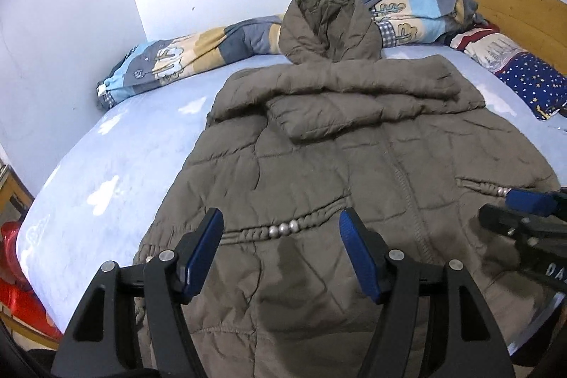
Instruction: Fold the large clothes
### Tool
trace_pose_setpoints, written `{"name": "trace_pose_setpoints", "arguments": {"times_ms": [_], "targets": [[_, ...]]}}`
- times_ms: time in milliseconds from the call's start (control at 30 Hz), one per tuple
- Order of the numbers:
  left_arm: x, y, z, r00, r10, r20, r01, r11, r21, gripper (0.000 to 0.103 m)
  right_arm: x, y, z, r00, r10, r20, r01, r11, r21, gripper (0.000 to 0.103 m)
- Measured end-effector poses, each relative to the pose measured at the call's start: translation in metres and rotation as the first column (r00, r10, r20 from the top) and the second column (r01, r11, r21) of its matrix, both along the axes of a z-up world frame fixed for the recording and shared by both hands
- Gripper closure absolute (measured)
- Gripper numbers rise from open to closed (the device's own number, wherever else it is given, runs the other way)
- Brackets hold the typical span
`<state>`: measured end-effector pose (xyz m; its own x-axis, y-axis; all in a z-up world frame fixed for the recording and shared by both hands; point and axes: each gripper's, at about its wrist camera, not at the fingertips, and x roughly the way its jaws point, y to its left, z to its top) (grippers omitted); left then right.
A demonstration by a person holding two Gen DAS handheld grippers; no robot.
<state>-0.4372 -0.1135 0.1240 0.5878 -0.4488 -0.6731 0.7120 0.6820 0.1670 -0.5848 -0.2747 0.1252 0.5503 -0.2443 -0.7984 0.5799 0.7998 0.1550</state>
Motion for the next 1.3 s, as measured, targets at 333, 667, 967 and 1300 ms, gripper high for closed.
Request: {"name": "trace_pose_setpoints", "arguments": {"times_ms": [333, 667, 967, 1300], "targets": [[0.002, -0.005, 0.006, 0.999, -0.019, -0.025, 0.019, 1.0, -0.023, 0.036, 0.009, 0.001, 0.008, 1.0, 0.006, 0.008, -0.006, 1.0, 0.003, 0.049], [0.007, -0.007, 0.019, 0.998, -0.027, -0.055, 0.024, 0.998, -0.064, 0.036, 0.018, -0.002, 0.032, 0.999, 0.002, 0.035, -0.002, 1.0, 0.015, 0.049], [0.014, -0.012, 0.031, 0.995, -0.043, -0.09, 0.034, 0.994, -0.101, 0.036, 0.025, -0.009, 0.049, 0.999, -0.01, 0.034, 0.009, 1.0, 0.022, 0.049], [0.04, -0.018, 0.056, 0.994, -0.036, -0.104, 0.021, 0.989, -0.144, 0.035, 0.002, -0.007, 0.071, 0.995, -0.091, 0.039, 0.09, 0.996, 0.022, 0.049]]}}
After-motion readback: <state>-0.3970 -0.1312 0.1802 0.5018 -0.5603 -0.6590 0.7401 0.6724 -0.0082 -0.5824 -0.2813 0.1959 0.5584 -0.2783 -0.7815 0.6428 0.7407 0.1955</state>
